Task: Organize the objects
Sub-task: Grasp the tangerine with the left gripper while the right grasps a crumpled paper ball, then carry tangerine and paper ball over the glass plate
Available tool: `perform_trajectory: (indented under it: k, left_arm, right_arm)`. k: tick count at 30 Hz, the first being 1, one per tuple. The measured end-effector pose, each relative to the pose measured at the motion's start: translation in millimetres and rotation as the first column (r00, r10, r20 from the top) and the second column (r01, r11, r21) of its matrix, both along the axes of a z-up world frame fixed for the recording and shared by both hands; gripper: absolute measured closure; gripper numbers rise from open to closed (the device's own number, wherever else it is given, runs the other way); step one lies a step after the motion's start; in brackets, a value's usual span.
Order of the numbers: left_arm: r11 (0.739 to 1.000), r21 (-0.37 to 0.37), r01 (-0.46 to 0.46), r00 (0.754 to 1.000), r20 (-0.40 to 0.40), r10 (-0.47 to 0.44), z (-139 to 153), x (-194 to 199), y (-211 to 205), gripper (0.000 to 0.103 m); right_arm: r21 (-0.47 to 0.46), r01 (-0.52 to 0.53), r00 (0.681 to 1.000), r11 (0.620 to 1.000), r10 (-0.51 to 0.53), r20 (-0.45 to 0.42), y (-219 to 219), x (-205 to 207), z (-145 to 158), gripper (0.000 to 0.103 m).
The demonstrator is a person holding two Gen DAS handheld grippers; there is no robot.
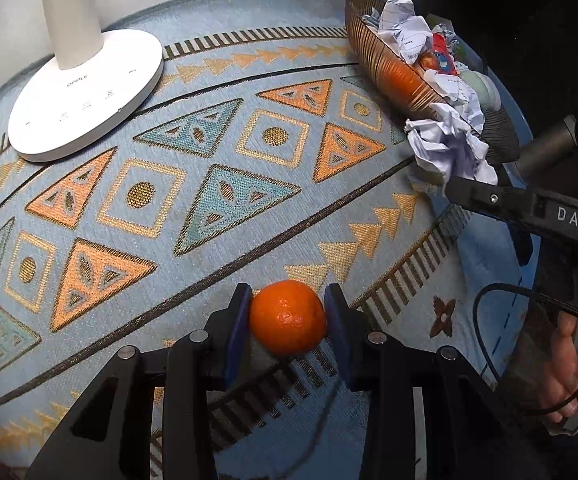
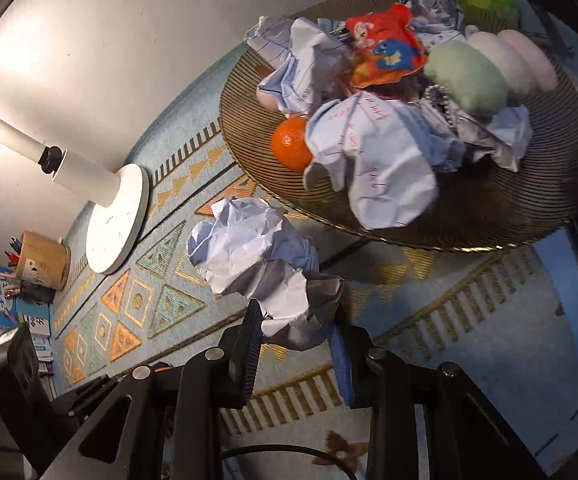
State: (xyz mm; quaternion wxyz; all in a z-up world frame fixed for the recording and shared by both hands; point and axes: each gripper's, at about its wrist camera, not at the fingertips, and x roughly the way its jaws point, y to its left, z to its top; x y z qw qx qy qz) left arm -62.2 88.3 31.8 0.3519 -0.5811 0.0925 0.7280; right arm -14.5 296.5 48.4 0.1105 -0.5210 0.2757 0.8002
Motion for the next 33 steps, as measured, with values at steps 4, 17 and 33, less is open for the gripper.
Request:
perform_trajectory:
  k: [4,17,33]
  left_arm:
    - [1.000,-0.009,-0.023,0.999,-0.030,0.023,0.6,15.7,-4.4,0.071]
    - [0.989,0.045,-0.143,0.988,-0.048,0.145,26.1,28.3,-11.5,0.071]
    - [0.970,0.142,-0.198,0.947,-0.229,0.227,117.4,34.9,37.0,0.071]
  right_arm:
    - [0.029,-0.005,1.000,1.000,0.005,0.005,14.7,26.8,4.2,0.072]
    - [0.028,-0.104,0.995,0.994,0.104,-0.006,16.1,43.3,19.7,0.072]
    - [0.231,-0.214,0.974,0.949,0.225,-0.021,35.9,35.1,112.8,0.072]
